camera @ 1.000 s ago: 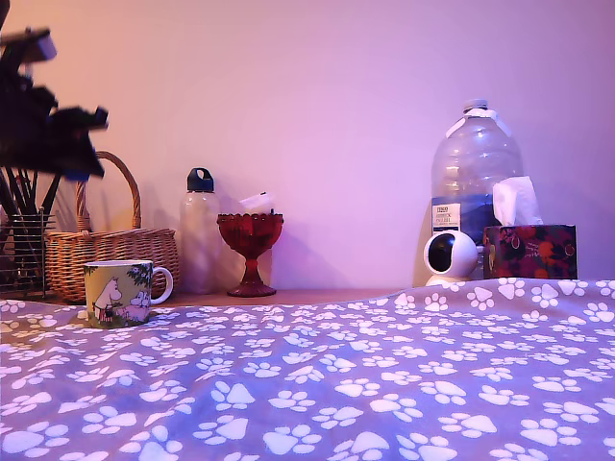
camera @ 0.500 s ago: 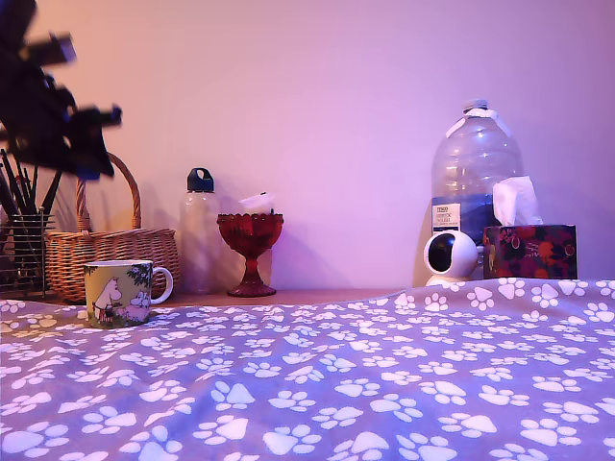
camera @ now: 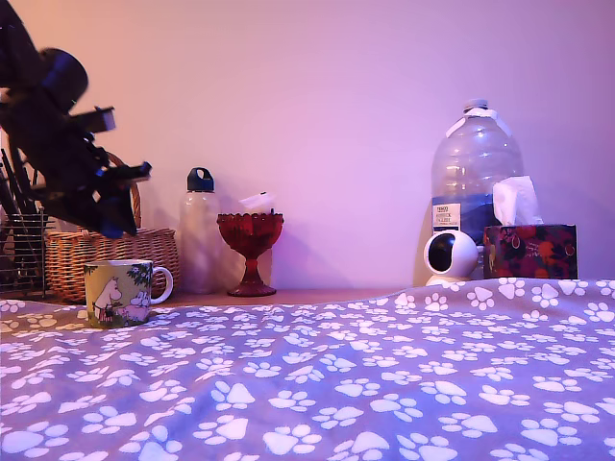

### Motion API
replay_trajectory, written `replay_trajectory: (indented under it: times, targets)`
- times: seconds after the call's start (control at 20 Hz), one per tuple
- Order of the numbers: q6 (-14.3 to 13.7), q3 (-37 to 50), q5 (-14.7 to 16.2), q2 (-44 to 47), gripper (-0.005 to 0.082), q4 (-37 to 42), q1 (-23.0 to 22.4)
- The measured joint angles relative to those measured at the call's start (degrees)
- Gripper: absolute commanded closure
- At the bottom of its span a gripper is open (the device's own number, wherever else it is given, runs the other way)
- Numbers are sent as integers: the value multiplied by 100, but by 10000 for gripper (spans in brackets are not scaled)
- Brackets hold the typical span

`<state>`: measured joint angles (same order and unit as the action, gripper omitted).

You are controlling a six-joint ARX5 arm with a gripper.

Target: Pick the coffee capsule and then drop it inside the coffee cup in front of you

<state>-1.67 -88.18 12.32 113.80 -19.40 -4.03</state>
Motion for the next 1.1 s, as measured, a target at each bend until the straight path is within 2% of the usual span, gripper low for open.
replay_trajectory:
  times: [0.15,0.4,1.1]
  targets:
    - [0,-369,-44,262,551,-319,-24]
    - [-4,-417,-76,411,551,-603,-33]
    - [-44,-417,-131,413,551,-741,-33]
